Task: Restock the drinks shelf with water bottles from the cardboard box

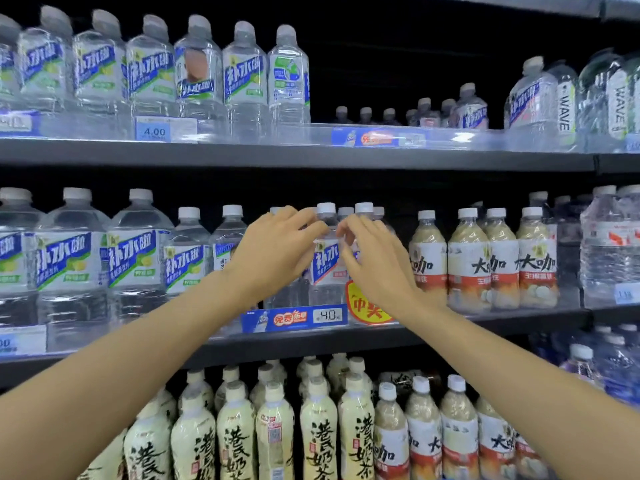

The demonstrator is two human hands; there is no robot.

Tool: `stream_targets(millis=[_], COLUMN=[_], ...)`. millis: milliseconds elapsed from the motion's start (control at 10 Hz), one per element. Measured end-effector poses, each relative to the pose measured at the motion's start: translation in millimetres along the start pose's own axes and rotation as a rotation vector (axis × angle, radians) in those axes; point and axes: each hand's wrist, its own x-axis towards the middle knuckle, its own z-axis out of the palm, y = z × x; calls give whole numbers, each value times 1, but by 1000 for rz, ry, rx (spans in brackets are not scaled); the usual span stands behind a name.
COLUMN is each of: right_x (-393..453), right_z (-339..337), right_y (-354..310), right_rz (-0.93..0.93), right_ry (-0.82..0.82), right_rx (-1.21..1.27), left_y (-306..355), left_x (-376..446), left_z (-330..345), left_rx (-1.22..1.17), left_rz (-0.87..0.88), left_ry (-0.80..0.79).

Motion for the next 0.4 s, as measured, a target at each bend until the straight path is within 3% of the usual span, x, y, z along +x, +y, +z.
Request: stream_targets(millis=[400], right_x=[129], right_z=[-81], right_y=[12], right_rz=[-49], right_ry=[-86], right_rx=[-42], left_y=[-68], left_x=[113], left_z=[-64], left_rx=[-32], left_rz=[120], left_ry=[2])
